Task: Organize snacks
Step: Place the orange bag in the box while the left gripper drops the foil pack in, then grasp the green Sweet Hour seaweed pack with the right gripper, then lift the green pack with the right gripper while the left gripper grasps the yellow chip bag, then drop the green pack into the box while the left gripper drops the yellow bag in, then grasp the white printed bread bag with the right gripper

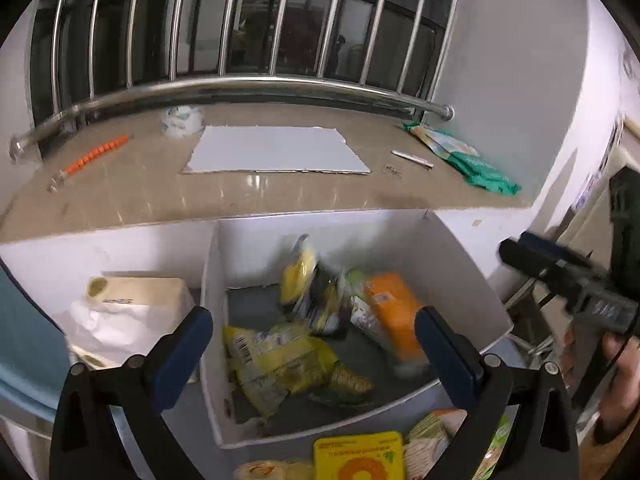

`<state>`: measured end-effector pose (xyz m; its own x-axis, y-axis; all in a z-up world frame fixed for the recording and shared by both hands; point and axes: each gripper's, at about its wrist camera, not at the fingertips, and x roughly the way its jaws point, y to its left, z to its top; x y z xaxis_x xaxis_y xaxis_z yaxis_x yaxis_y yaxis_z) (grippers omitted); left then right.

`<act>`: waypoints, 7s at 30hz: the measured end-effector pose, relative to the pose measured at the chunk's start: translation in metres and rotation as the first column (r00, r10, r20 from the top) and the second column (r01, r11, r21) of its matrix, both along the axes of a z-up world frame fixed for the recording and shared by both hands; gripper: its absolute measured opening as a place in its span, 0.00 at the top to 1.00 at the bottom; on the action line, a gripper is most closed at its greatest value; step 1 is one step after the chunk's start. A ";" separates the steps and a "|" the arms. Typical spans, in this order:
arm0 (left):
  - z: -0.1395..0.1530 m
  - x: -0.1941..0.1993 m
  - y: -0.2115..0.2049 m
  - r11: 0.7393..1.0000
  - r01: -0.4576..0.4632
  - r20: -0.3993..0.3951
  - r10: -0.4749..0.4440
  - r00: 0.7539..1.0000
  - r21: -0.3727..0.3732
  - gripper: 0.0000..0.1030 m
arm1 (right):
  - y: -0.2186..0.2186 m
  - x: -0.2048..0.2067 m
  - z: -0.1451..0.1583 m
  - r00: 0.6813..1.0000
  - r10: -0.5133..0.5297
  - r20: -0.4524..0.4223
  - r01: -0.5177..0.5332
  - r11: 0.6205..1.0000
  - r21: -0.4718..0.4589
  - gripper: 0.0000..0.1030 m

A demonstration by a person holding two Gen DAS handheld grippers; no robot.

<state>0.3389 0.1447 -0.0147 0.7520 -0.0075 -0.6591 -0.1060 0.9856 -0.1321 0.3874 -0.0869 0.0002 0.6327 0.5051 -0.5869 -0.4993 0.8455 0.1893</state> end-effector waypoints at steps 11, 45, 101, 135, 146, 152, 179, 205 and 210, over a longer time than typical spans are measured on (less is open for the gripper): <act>0.041 -0.090 -0.045 0.990 0.061 0.092 -0.073 0.993 0.125 0.00 | -0.030 -0.075 0.038 0.990 0.054 0.133 -0.051 0.998 -0.022 0.00; -0.028 -0.310 -0.102 0.999 0.043 0.161 -0.040 0.986 -0.014 0.00 | -0.078 -0.271 -0.071 1.000 0.006 0.027 -0.001 0.988 -0.153 0.00; -0.133 -0.089 -0.088 0.994 0.106 -0.278 -0.098 0.956 0.012 0.50 | -0.143 -0.257 -0.074 0.993 -0.059 -0.098 0.066 0.996 0.065 0.35; 0.023 -0.015 -0.026 0.997 0.049 0.081 -0.054 0.995 0.057 0.54 | 0.001 -0.009 0.003 0.998 -0.022 -0.063 0.026 0.997 0.067 0.33; 0.009 0.004 -0.013 0.993 -0.046 0.029 0.043 0.999 0.109 0.00 | 0.023 0.008 0.006 1.000 -0.006 -0.001 0.006 0.997 -0.075 0.00; 0.018 -0.026 -0.019 0.992 -0.044 0.056 0.038 0.998 0.117 0.00 | 0.011 -0.015 0.018 0.999 0.012 0.030 -0.010 0.998 -0.062 0.00; -0.024 -0.275 -0.102 0.998 0.063 0.136 -0.060 0.989 -0.017 0.00 | -0.085 -0.271 -0.058 0.998 0.061 -0.014 -0.060 0.996 0.067 0.00; -0.062 -0.323 -0.086 1.000 0.015 0.069 -0.014 0.998 -0.017 0.00 | -0.046 -0.139 -0.150 0.959 -0.033 -0.281 -0.008 0.989 -0.144 0.01; -0.072 -0.326 -0.075 1.000 -0.007 0.042 0.009 0.999 -0.028 0.00 | -0.048 -0.135 -0.159 0.963 -0.069 -0.261 0.021 0.983 -0.184 0.54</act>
<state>0.0134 0.0696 -0.0869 0.7793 -0.0194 -0.6264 -0.1075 0.9806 -0.1641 0.2520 -0.1352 -0.1587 0.4615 0.3517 -0.8144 -0.4122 0.8979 0.1542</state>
